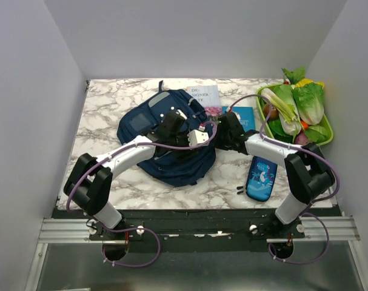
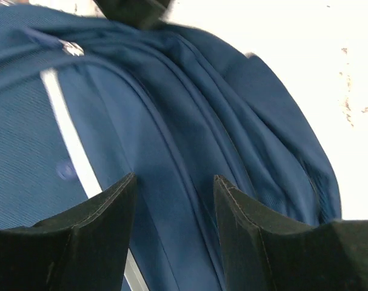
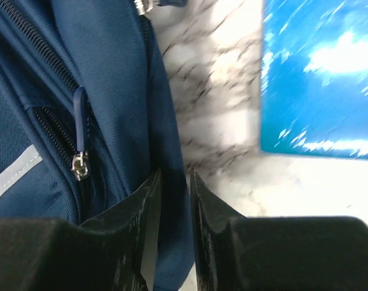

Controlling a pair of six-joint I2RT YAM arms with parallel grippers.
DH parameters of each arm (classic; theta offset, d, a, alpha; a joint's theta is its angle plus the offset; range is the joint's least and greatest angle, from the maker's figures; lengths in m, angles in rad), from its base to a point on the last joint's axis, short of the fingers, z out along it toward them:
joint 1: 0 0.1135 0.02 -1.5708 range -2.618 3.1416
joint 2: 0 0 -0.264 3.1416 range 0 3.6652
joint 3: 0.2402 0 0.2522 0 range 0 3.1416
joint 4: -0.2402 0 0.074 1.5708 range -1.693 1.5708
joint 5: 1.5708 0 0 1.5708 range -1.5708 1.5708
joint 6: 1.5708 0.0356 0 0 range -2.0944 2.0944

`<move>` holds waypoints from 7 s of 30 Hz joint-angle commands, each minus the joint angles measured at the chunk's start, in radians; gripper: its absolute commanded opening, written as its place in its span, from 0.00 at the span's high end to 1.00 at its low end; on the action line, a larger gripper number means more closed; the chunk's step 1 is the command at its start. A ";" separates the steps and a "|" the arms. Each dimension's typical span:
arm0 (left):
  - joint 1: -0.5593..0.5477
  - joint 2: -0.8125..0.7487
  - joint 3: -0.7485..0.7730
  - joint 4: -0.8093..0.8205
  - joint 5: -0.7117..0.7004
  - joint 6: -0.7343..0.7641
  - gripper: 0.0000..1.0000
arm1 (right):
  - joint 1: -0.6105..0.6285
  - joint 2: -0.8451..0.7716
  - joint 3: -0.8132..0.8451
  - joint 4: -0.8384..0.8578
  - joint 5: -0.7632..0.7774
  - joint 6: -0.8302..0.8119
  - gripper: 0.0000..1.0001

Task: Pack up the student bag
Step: Zip the student bag at the center of the board, then unzip the student bag at the center of the board.

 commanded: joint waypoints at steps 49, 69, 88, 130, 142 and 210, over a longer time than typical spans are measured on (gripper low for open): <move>-0.038 -0.147 -0.114 0.161 -0.265 0.105 1.00 | 0.102 -0.239 -0.106 -0.083 -0.020 0.061 0.66; 0.019 -0.396 -0.139 -0.541 0.087 0.430 1.00 | 0.049 -0.162 0.146 0.005 -0.308 -0.987 0.41; 0.062 -0.413 -0.192 -0.535 0.097 0.449 1.00 | 0.056 -0.043 0.097 0.101 -0.816 -1.301 0.33; 0.063 -0.419 -0.160 -0.535 0.107 0.409 1.00 | 0.112 0.165 0.246 -0.009 -0.578 -1.363 0.99; 0.100 -0.413 -0.229 -0.280 0.008 0.133 1.00 | 0.141 -0.072 -0.046 0.294 -0.506 -1.240 0.99; 0.156 -0.285 -0.068 -0.337 0.105 0.015 1.00 | 0.346 -0.405 -0.397 0.417 -0.089 -0.838 0.63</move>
